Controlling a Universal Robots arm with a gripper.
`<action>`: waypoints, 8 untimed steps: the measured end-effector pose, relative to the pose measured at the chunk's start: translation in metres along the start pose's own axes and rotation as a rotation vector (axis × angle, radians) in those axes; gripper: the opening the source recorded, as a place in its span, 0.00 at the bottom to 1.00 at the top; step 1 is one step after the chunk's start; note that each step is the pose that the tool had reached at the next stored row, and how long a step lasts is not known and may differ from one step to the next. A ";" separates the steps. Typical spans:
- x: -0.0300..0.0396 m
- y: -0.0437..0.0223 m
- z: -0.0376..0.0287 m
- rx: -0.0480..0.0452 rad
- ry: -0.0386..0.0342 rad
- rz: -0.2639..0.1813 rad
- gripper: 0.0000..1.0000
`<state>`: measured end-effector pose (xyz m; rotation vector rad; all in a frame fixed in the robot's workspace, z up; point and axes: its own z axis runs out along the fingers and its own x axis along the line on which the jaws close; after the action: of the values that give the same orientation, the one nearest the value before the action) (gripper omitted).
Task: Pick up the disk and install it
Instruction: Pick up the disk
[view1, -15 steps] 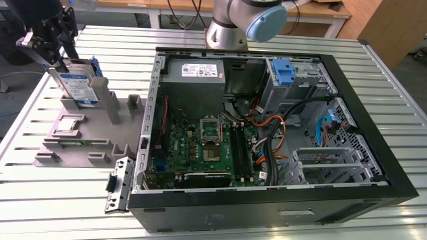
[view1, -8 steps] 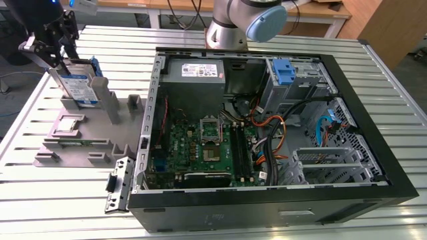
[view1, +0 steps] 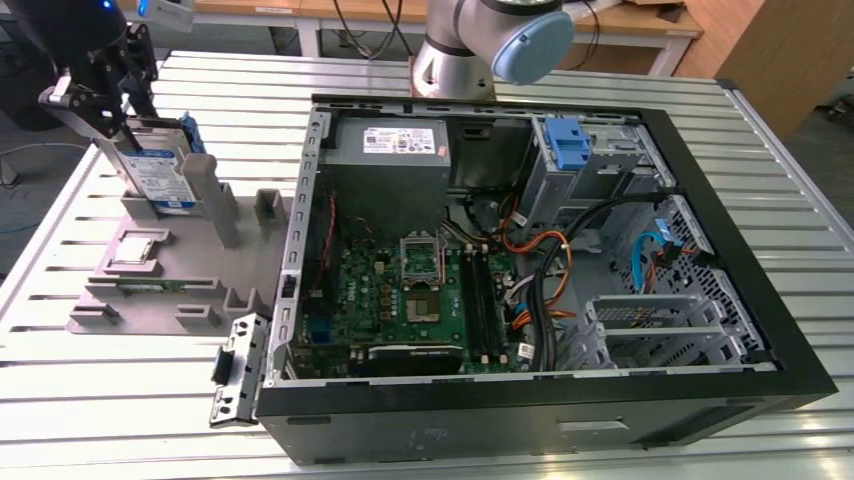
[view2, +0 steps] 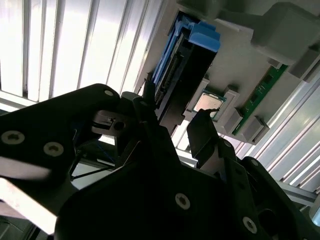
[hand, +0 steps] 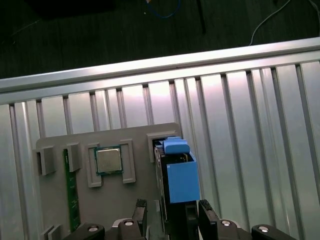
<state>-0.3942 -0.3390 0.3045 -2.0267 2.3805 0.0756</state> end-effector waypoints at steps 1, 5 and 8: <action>0.0000 0.0000 0.0000 -0.0001 0.0001 0.000 0.53; 0.0000 0.0000 0.0001 -0.0006 0.0005 -0.014 0.53; 0.0000 0.0000 0.0002 -0.0019 0.0013 -0.045 0.53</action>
<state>-0.3942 -0.3390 0.3042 -2.0807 2.3349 0.0761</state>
